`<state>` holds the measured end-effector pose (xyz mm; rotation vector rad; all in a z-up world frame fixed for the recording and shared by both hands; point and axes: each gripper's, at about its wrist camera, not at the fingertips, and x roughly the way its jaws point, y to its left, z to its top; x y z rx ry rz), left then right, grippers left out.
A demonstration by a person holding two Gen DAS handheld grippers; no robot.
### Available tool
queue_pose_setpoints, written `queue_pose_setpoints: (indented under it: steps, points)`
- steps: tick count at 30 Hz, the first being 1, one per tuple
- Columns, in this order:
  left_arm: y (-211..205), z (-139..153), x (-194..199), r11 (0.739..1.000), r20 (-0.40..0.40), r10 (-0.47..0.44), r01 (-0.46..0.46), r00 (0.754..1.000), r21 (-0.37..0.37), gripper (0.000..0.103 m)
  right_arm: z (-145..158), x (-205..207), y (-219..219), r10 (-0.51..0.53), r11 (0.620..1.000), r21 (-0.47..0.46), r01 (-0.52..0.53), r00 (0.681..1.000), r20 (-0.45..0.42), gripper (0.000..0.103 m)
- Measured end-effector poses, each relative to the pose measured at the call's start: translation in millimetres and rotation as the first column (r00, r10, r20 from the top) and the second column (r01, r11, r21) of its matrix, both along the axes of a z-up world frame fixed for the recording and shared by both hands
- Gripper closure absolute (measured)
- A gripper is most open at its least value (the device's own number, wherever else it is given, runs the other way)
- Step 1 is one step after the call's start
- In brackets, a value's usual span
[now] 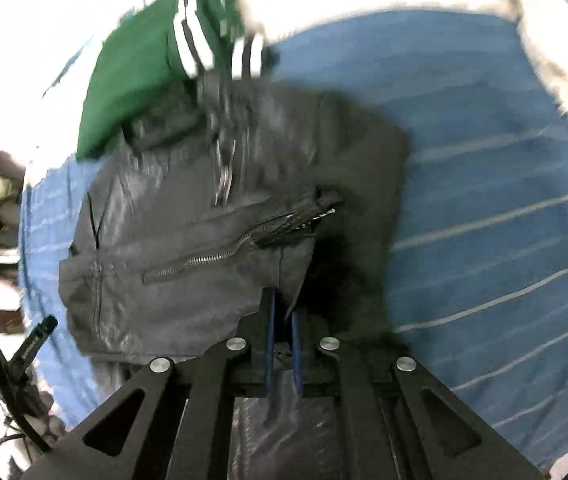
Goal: Fold large clothes
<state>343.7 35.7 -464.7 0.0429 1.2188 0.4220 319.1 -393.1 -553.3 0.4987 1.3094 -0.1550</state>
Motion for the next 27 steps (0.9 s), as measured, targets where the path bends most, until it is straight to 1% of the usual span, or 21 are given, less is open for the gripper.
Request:
queue_pose_setpoints:
  steps: [1,2,4,5,7,8,9,10,11,12,14,16,17,18,19,20,22,24,25,26,27]
  points:
    - [-2.2,-5.8,4.6,1.0,-0.008,-0.006,0.006,1.0,-0.006,0.0,-0.1,0.0,-4.5,-0.018,0.999,-0.034,0.018,1.0,0.0,0.096]
    - [-4.4,-13.0,9.2,1.0,-0.017,-0.014,0.014,1.0,0.003,0.0,-4.8,4.3,-8.1,-0.036,0.998,-0.048,0.035,0.999,-0.007,0.096]
    - [-8.1,-33.4,19.5,0.999,-0.052,-0.034,0.034,0.998,-0.001,0.0,-29.0,11.2,-12.2,-0.064,0.997,-0.054,0.061,0.996,-0.068,0.096]
    - [-8.3,-40.5,23.5,0.999,-0.067,-0.039,0.038,0.997,-0.017,0.0,-45.8,15.8,-10.5,-0.058,0.997,-0.062,0.05,0.99,-0.129,0.096]
    - [-9.0,-52.0,29.9,0.998,-0.079,-0.061,0.058,0.995,-0.035,0.0,-66.9,23.4,-11.9,-0.049,0.997,-0.063,0.036,0.975,-0.217,0.094]
    - [-9.6,-53.6,31.4,0.997,-0.082,-0.074,0.071,0.994,-0.037,0.0,-71.7,29.0,-11.7,-0.043,0.998,-0.054,0.031,0.967,-0.249,0.093]
    - [-10.4,-51.8,32.9,0.995,-0.093,-0.09,0.087,0.992,-0.038,0.0,-69.4,32.8,-13.5,-0.05,0.998,-0.047,0.039,0.96,-0.276,0.092]
    - [-10.9,-46.0,33.5,0.994,-0.105,-0.105,0.102,0.989,-0.038,0.0,-64.6,36.0,-14.5,-0.064,0.998,-0.044,0.054,0.953,-0.296,0.086]
    - [-10.9,-37.7,32.3,0.993,-0.106,-0.119,0.115,0.987,-0.038,0.0,-52.3,37.4,-15.8,-0.093,0.995,-0.059,0.078,0.947,-0.308,0.074]
    - [-9.6,-31.7,30.7,0.992,-0.099,-0.123,0.12,0.987,-0.037,0.0,-41.7,37.7,-16.1,-0.1,0.994,-0.066,0.085,0.951,-0.294,0.071]
    - [1.0,-9.1,23.9,0.994,-0.059,-0.103,0.101,0.993,-0.043,0.0,-6.0,39.3,-2.6,-0.077,0.996,-0.051,0.068,0.976,-0.205,0.07]
    - [15.6,6.0,18.7,0.998,-0.031,-0.056,0.055,0.998,-0.031,0.0,14.4,43.0,22.0,-0.028,1.0,0.003,0.029,0.989,-0.142,0.07]
    - [23.6,11.0,16.1,0.999,-0.021,-0.03,0.029,0.999,-0.014,0.0,18.2,49.5,44.1,0.03,0.998,0.059,-0.023,0.992,-0.126,0.07]
    - [30.8,13.3,14.2,1.0,-0.019,-0.006,0.006,1.0,0.004,0.0,18.5,55.7,63.2,0.075,0.993,0.1,-0.063,0.99,-0.121,0.07]
    - [40.1,13.6,12.1,0.999,-0.022,0.025,-0.024,0.999,0.025,0.0,16.4,64.1,90.7,0.137,0.98,0.162,-0.119,0.985,-0.104,0.07]
    - [46.5,11.4,11.4,0.999,-0.025,0.043,-0.043,0.999,0.034,0.0,14.2,67.9,112.5,0.173,0.967,0.205,-0.153,0.981,-0.084,0.07]
    - [58.4,2.4,7.4,0.995,-0.05,0.082,-0.079,0.995,0.053,0.0,-2.3,83.2,162.6,0.258,0.924,0.306,-0.229,0.964,-0.059,0.07]
    - [71.3,-7.9,4.3,0.993,-0.085,0.111,-0.107,0.99,0.051,0.0,-28.9,94.0,205.8,0.3,0.878,0.41,-0.248,0.952,-0.066,0.071]
    - [75.8,-9.6,1.7,0.992,-0.087,0.122,-0.118,0.989,0.049,0.0,-43.5,99.3,222.1,0.324,0.86,0.44,-0.257,0.943,-0.083,0.072]
    - [79.1,-9.6,-0.5,0.991,-0.087,0.126,-0.122,0.988,0.051,0.0,-62.2,104.2,240.3,0.35,0.872,0.408,-0.272,0.928,-0.129,0.077]
    - [82.1,-9.4,-2.2,0.991,-0.085,0.127,-0.123,0.988,0.054,0.0,-86.2,101.6,252.8,0.376,0.893,0.334,-0.3,0.907,-0.189,0.08]
